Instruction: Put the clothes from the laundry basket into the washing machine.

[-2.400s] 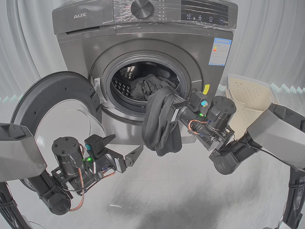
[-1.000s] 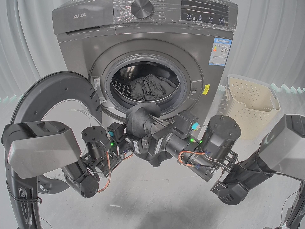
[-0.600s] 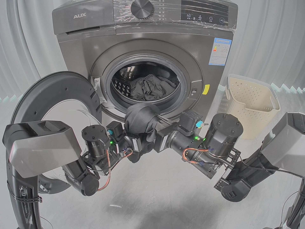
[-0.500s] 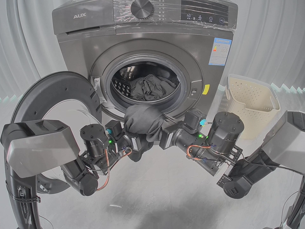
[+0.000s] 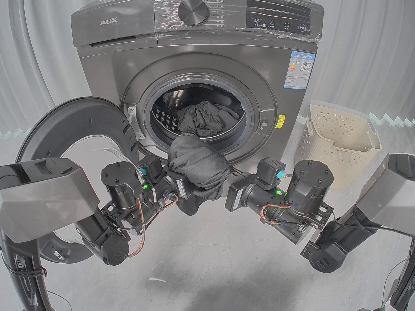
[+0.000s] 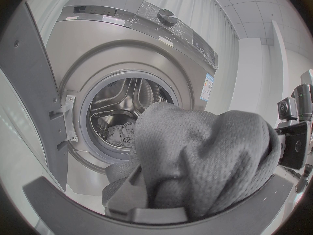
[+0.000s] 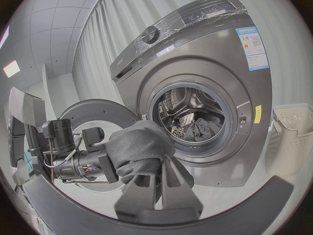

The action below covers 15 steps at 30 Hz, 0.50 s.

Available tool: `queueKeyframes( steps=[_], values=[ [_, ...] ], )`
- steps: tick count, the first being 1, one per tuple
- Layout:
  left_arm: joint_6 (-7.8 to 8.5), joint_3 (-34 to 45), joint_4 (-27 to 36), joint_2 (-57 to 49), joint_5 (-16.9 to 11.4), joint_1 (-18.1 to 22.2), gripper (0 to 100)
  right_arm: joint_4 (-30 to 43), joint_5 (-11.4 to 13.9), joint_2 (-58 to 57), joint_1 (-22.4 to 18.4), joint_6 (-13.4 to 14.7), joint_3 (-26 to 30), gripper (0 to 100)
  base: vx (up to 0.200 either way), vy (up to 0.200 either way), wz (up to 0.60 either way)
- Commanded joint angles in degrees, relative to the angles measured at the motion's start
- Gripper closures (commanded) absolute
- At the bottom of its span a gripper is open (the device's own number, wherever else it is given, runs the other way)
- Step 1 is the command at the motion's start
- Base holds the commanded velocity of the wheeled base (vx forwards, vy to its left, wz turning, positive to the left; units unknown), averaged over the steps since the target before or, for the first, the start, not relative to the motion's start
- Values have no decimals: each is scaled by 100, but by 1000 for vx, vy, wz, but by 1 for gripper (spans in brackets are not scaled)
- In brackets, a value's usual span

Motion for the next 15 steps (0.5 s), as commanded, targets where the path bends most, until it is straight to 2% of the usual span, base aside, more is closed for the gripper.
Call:
queueKeyframes(
  steps=[1, 2, 6, 12, 13, 15],
  values=[
    [-4, 25, -5, -108, 0, -7, 100, 1, 0, -18, 18, 2, 18, 100, 0, 0, 0],
    [-4, 25, 4, -125, 0, -7, 100, 10, 0, -18, 18, 2, 26, 0, 0, 0, 0],
    [-4, 148, -5, -275, -9, 2, 100, 10, 0, -54, 9, 2, 123, 0, 0, 0, 0],
    [-48, 693, 4, -758, -44, 46, 100, 72, 106, -300, -9, -130, 1529, 0, 0, 0, 0],
    [-83, 798, 4, -855, -53, 55, 100, 72, 167, -308, 18, -148, 1898, 0, 0, 0, 0],
    [-180, 930, 4, -995, -79, 55, 100, 1, 255, -282, 35, -148, 2285, 0, 0, 0, 0]
  ],
)
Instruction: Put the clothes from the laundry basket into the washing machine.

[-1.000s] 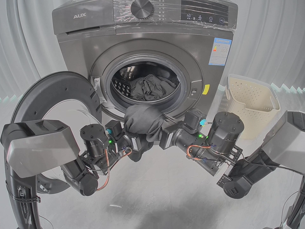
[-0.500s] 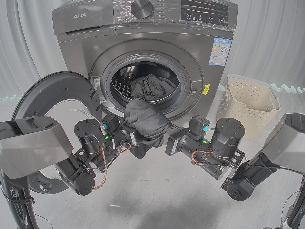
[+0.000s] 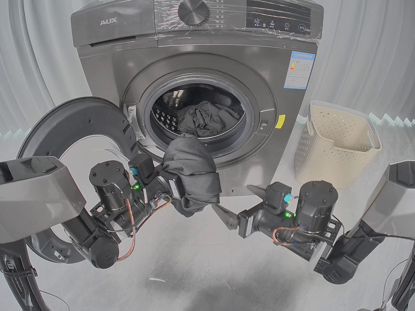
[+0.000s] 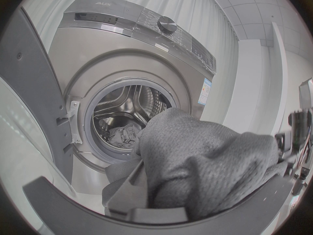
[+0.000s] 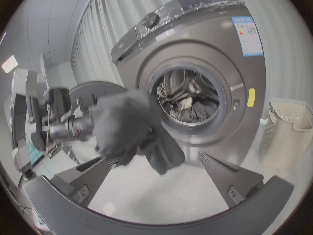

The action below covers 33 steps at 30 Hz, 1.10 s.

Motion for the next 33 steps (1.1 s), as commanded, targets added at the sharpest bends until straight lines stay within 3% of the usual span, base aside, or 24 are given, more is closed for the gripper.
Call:
queueKeyframes(
  steps=[1, 4, 13, 15, 20, 27, 33],
  values=[
    [-193, 587, 1, -635, -55, 37, 100, -61, 216, -133, 53, -67, 1450, 0, 0, 0, 0],
    [-280, 701, 1, -741, -46, 2, 100, -79, 260, -133, 114, -67, 1617, 0, 0, 0, 0],
    [-280, 1202, 1, -1382, -46, -147, 100, -448, 260, -327, 44, -76, 1810, 0, 0, 0, 0],
    [-219, 1396, 1, -1664, -38, -165, 100, -501, 260, -511, -149, -32, 1810, 0, 0, 0, 0],
    [-263, 1501, 1, -1831, -11, -121, 100, -966, 339, -494, -554, 3, 1810, 0, 0, 0, 0],
    [-201, 2151, 10, -1857, 6, -121, 100, -984, 339, -309, -712, 65, 1810, 0, 0, 0, 0],
    [-140, 2160, 1, -1866, 33, -86, 100, -984, 304, -450, -861, 126, 1828, 0, 0, 0, 0]
  ],
)
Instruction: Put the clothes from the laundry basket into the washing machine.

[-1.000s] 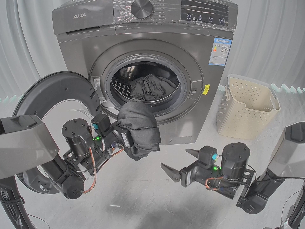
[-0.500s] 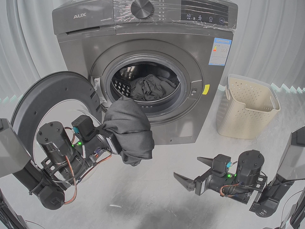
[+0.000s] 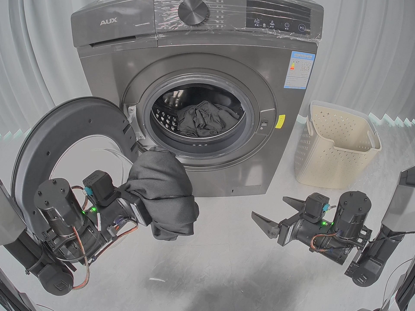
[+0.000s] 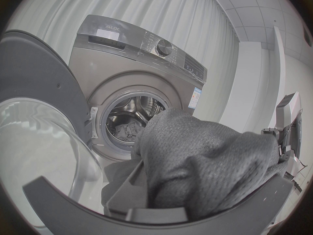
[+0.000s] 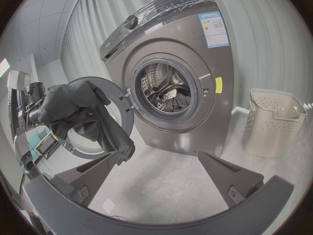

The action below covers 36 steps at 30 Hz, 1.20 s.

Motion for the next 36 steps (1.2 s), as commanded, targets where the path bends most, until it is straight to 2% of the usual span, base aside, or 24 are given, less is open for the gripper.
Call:
queueKeyframes(
  steps=[1, 4, 10, 14, 20, 26, 36],
  values=[
    [8, 93, -4, -43, 11, 8, 100, -4, -17, -44, -98, 10, 49, 0, 0, 0, 0],
    [34, 154, -4, -35, 28, -53, 100, -4, -17, -53, -133, 2, 66, 0, 0, 0, 0],
    [148, 198, -4, 9, 327, -177, 100, -4, -8, 0, -89, -7, 40, 0, 0, 0, 0],
    [157, 163, -4, 36, 345, -344, 100, -4, -17, 9, -54, 2, 49, 0, 0, 0, 0],
    [166, 163, -4, 80, 327, -344, 100, -4, -17, 9, -37, 2, 49, 0, 0, 0, 0],
    [175, 180, -4, 247, 336, -449, 100, -4, -17, 9, -37, 2, 49, 0, 200, 0, 0],
    [175, 189, -4, 378, 389, -546, 100, -4, -17, 9, -28, 10, 57, 0, 20, 0, 0]
  ],
)
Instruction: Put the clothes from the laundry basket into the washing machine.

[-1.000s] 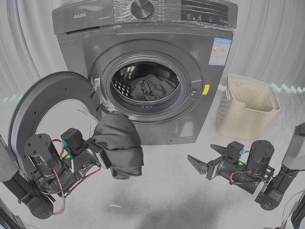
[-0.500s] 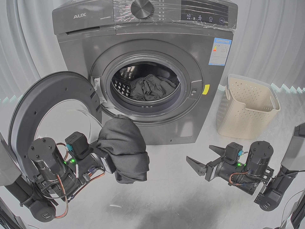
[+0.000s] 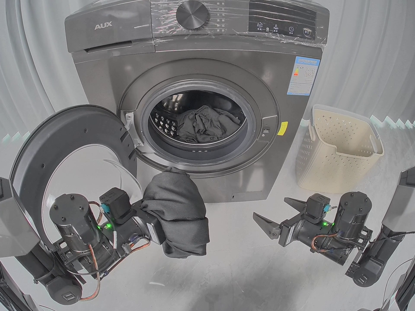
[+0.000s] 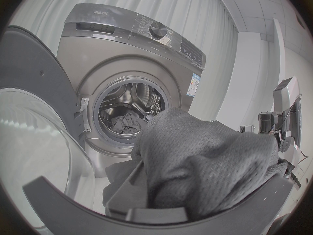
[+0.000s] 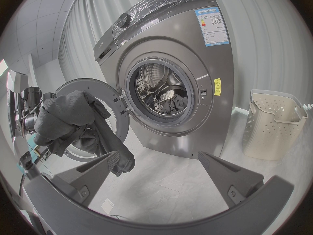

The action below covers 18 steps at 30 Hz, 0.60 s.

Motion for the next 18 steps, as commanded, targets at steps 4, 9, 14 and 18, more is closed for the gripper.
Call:
queueKeyframes(
  steps=[4, 9, 14, 18],
  values=[
    [-12, -13, -1, 96, 3, -8, 100, -1, -8, 16, 49, 6, 1, 0, 200, 0, 0],
    [-12, -13, -1, 96, 3, -17, 100, -1, -8, 25, 67, 6, 1, 0, 160, 0, 0],
    [-12, -22, -1, 96, 3, -17, 100, -1, -8, 16, 67, 6, 1, 0, 0, 0, 0],
    [-12, -5, -1, 140, 3, -8, 100, -10, -8, 16, 67, 6, 1, 0, 50, 0, 0]
  ],
)
